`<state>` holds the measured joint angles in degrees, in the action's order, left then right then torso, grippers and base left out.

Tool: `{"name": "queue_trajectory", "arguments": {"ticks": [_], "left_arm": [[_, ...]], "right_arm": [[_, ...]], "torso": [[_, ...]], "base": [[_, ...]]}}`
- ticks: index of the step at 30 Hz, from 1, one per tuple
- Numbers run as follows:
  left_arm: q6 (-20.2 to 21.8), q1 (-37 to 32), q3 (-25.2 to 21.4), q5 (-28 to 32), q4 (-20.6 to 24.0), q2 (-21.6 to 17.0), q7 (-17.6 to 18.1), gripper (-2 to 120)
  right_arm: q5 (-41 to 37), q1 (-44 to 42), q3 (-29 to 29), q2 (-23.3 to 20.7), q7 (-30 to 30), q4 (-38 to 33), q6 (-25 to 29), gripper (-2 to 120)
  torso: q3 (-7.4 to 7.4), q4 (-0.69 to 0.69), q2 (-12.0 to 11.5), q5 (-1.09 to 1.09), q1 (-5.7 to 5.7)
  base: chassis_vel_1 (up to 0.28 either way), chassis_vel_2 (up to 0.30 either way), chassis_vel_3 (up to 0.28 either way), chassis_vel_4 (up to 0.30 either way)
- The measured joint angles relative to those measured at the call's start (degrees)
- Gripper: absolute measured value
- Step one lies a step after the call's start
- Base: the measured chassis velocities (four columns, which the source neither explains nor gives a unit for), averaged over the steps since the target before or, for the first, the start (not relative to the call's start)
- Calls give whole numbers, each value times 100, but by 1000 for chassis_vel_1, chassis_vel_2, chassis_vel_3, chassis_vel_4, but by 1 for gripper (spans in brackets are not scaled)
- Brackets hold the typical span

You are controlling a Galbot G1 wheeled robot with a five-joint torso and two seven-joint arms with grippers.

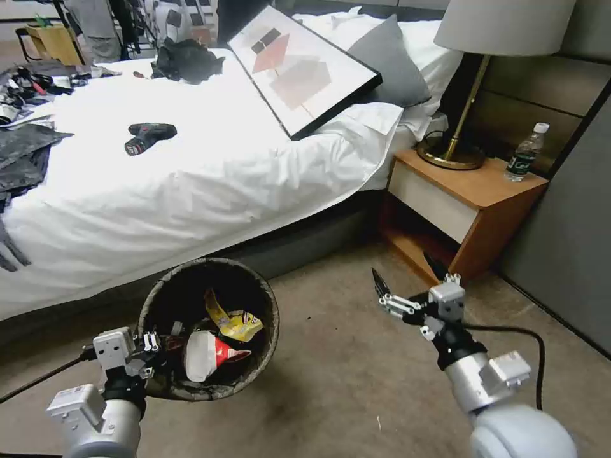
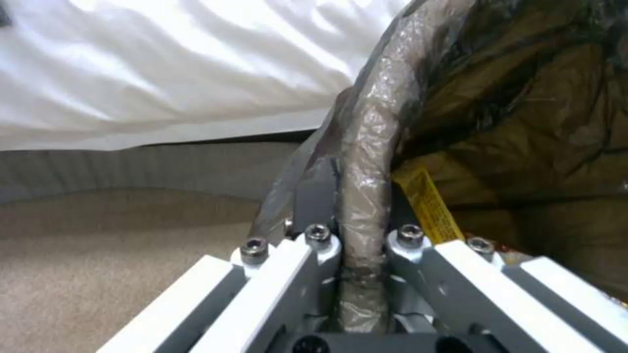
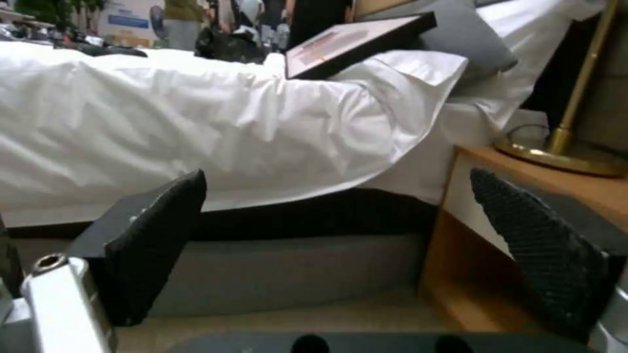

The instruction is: Pick up the trash bin, then pick up the garbage from the floor and place it into the trash bin.

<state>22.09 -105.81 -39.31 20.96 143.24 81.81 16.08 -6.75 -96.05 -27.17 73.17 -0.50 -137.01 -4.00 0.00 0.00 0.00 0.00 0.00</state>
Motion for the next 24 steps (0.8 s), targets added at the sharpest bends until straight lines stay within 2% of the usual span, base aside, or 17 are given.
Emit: {"name": "queue_trajectory", "arguments": {"ticks": [6,24], "left_arm": [[80,-9,0,5,0,7,10,3],[109,-61,-12,12,0,42,21,3]], "right_arm": [[67,-31,41,122,43,3,58,100],[24,96,95,24,122,73,20,100]], "torso": [[0,0,0,0,0],[0,1,0,1,0]], "base": [[0,0,0,0],[19,18,20,17]]}}
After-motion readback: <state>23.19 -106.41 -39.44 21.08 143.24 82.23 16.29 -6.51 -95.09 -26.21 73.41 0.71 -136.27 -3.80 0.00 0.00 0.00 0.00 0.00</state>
